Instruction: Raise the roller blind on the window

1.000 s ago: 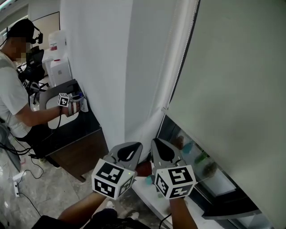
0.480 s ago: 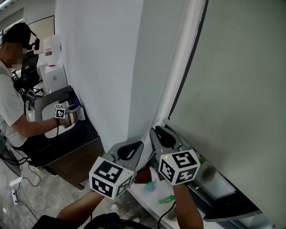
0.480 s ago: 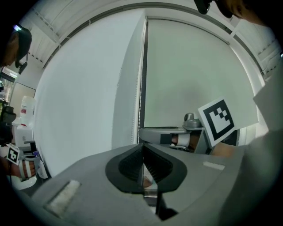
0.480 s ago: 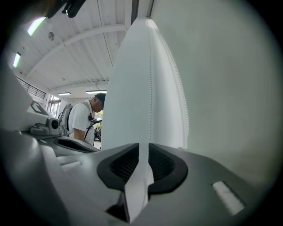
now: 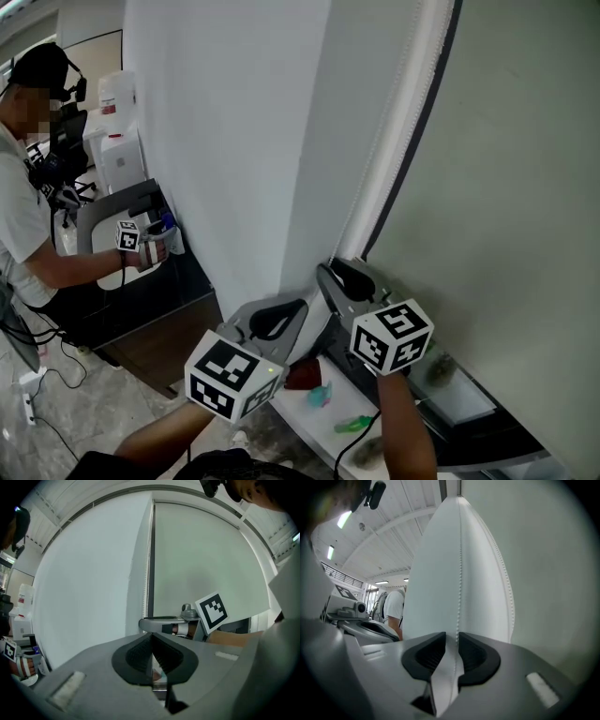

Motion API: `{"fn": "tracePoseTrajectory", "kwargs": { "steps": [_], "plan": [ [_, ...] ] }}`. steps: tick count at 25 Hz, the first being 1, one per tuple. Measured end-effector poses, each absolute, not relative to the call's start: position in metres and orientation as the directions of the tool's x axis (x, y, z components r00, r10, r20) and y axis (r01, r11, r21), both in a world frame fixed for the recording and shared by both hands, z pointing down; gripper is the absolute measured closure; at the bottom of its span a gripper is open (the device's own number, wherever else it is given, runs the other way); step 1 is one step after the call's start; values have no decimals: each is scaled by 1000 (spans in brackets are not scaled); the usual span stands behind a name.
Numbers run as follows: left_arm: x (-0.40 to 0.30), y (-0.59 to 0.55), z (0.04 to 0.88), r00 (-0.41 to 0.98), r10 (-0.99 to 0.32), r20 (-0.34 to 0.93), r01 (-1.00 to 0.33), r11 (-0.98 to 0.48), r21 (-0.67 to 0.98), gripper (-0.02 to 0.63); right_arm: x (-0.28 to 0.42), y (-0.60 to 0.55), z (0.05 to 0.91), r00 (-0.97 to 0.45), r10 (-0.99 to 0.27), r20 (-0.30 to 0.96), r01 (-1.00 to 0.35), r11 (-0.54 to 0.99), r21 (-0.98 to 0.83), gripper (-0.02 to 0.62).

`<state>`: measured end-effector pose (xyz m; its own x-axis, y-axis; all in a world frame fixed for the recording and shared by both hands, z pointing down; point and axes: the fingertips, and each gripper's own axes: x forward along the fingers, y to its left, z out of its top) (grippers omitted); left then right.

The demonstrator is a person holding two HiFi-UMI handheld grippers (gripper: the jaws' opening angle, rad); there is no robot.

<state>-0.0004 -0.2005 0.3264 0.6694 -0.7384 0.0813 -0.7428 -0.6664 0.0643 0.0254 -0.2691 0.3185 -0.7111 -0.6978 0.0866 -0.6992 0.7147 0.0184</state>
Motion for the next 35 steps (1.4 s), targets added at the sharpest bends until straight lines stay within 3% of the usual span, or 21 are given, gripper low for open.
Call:
{"fn": "tracePoseTrajectory", "kwargs": {
  "steps": [4, 5, 11, 13, 23, 35],
  "plan": [
    [-2, -205, 319, 666, -743, 66, -746, -663, 60, 607, 27, -272, 318, -742, -666, 68, -668, 744, -6, 523],
    [-2, -205, 317, 664, -746, 58, -748, -661, 58, 607, 29, -274, 318, -741, -670, 56, -671, 741, -23, 574],
    [2, -206, 295, 668, -744, 14, -744, -667, 32, 606, 32, -270, 316, -721, -693, 26, -693, 720, -24, 573],
    [8, -207, 288, 676, -737, 8, -737, -676, 24, 567, 35, -263, 315, -709, -705, 21, -705, 709, -15, 574],
    [52, -218, 271, 743, -669, 30, -669, -743, -11, 506, 58, -223, 329, -643, -762, 72, -761, 647, 47, 574],
    [70, -226, 242, 780, -626, -11, -626, -778, -57, 515, 64, -202, 330, -597, -796, 98, -794, 604, 69, 575]
  ]
}}
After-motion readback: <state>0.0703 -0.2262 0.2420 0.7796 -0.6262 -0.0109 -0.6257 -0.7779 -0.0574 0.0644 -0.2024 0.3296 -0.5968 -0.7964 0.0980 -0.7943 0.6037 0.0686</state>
